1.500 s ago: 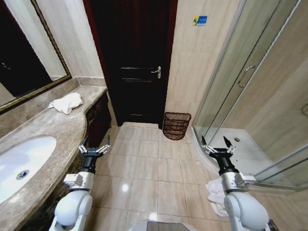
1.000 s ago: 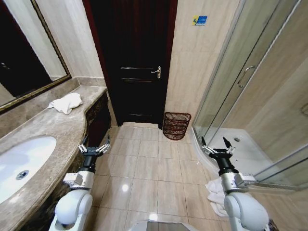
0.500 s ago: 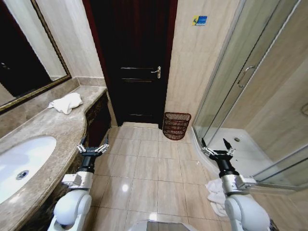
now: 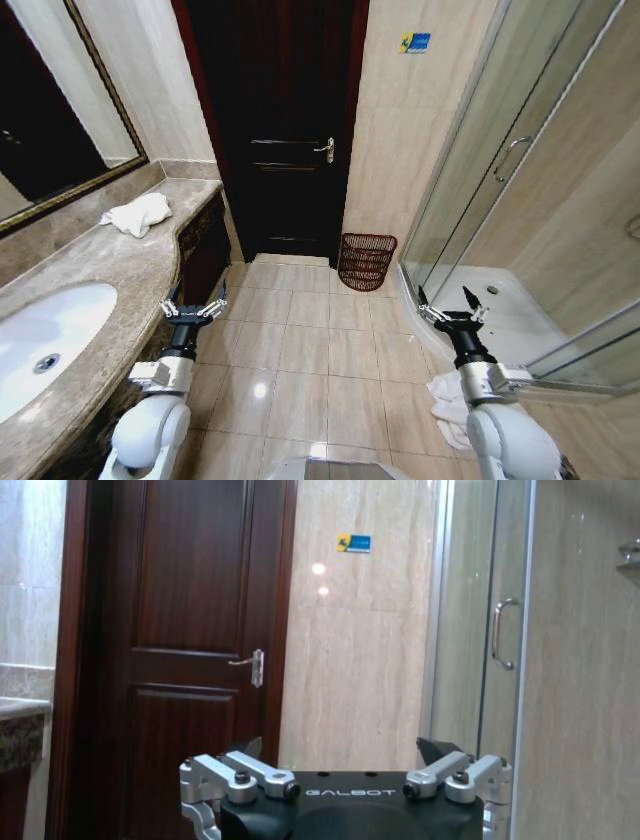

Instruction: Discard the used towel into the hamper.

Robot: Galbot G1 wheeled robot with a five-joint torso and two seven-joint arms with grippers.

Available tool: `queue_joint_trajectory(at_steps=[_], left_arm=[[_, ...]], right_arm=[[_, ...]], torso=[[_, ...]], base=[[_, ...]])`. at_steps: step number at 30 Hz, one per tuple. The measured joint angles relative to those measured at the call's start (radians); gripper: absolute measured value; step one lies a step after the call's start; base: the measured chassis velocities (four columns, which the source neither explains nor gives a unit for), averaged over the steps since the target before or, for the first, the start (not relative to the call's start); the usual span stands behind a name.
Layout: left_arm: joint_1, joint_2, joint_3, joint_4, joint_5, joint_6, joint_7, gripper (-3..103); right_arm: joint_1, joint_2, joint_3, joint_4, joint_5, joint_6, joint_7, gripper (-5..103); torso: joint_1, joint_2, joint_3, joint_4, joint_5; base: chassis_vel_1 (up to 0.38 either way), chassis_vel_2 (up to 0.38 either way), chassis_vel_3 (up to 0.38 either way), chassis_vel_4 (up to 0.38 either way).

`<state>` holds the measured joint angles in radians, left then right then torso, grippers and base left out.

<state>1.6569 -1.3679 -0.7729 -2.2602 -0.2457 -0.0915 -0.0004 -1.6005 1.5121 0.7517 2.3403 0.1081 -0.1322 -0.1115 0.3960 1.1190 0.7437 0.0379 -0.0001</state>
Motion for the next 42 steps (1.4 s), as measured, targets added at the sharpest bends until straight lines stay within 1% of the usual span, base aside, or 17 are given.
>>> queue_joint_trajectory(at_steps=[6,23,33,42], left_arm=[[-0.001,-0.006,0.000,0.007,0.002,-0.005,0.001,100],[0.000,-0.010,0.000,0.017,0.006,-0.014,0.011,100],[0.002,-0.015,0.001,0.023,0.006,-0.015,0.012,100],[0.005,-0.016,0.001,0.015,0.004,0.001,0.016,100]], right_arm=[[0.003,-0.002,-0.001,-0.008,-0.001,0.000,0.000,100],[0.008,-0.001,-0.006,-0.020,-0.005,0.001,-0.007,100],[0.005,-0.003,-0.005,-0.029,-0.005,0.013,-0.010,100],[0.009,-0.002,-0.007,-0.037,-0.005,0.018,-0.012,100]], torso=[[0.000,0.000,0.000,-0.0001,0.0000],[0.000,0.000,0.000,0.0000,0.0000],[0.000,0.000,0.000,-0.0001,0.0000],[0.000,0.000,0.000,0.0000,0.0004]], base=[[-0.038,0.030,0.039,-0.031],[-0.108,0.099,0.098,-0.110],[-0.176,0.165,0.162,-0.166],[-0.173,0.179,0.184,-0.177]])
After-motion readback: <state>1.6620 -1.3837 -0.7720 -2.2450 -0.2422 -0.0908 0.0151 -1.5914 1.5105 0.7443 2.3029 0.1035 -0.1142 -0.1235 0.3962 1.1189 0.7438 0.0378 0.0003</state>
